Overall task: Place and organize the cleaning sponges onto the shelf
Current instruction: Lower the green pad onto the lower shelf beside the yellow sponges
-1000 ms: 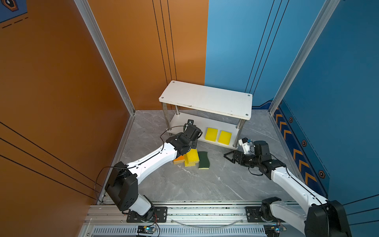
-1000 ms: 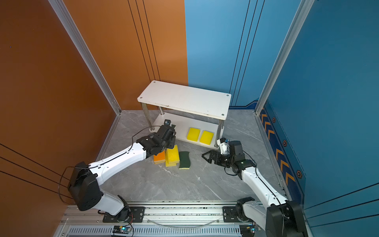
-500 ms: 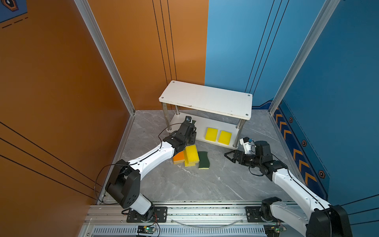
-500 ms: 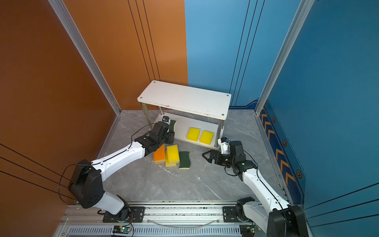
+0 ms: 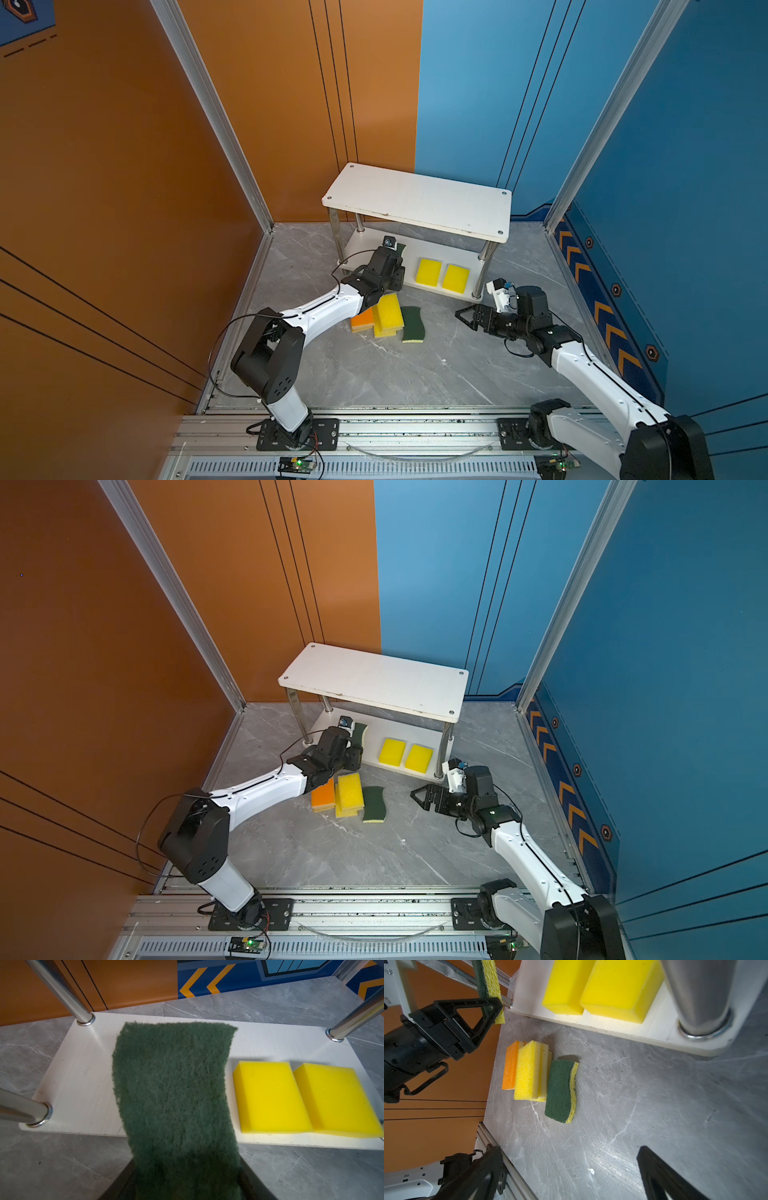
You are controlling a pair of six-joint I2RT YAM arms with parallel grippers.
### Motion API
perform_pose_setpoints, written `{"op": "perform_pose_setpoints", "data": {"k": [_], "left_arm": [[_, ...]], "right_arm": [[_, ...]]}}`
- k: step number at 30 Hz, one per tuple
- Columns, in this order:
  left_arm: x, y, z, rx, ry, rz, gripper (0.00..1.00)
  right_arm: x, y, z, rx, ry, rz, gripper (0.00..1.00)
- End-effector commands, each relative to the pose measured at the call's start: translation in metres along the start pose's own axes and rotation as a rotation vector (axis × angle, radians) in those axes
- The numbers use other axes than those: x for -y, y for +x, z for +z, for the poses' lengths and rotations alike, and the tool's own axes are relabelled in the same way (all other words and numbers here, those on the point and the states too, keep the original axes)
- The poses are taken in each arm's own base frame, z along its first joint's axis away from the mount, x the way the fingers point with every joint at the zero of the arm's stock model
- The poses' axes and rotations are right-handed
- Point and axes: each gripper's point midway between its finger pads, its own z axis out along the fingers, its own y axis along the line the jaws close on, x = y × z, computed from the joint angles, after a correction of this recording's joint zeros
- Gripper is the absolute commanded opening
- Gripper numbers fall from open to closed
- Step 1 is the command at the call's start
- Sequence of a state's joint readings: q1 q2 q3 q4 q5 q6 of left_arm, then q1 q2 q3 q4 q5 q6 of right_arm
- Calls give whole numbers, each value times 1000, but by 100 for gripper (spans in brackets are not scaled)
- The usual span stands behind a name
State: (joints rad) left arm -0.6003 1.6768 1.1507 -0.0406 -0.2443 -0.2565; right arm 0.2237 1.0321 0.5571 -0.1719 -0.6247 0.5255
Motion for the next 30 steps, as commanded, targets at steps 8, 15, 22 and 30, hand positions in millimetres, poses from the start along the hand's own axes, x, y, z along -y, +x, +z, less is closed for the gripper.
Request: {"op": "perform_pose_setpoints", "data": {"k": [8, 15, 22, 30], "left_arm": [[14, -15, 20, 29, 57, 15, 60], [18, -15, 28, 20, 64, 14, 60], [16, -14, 38, -11, 49, 18, 60], [16, -12, 45, -18, 50, 13, 60]], "right_arm": [[8, 5, 2, -12, 20, 20, 100], [8, 4, 3, -9, 18, 22, 100], [9, 4, 4, -12, 19, 22, 100], [8, 3, 4, -13, 17, 25, 100]]}}
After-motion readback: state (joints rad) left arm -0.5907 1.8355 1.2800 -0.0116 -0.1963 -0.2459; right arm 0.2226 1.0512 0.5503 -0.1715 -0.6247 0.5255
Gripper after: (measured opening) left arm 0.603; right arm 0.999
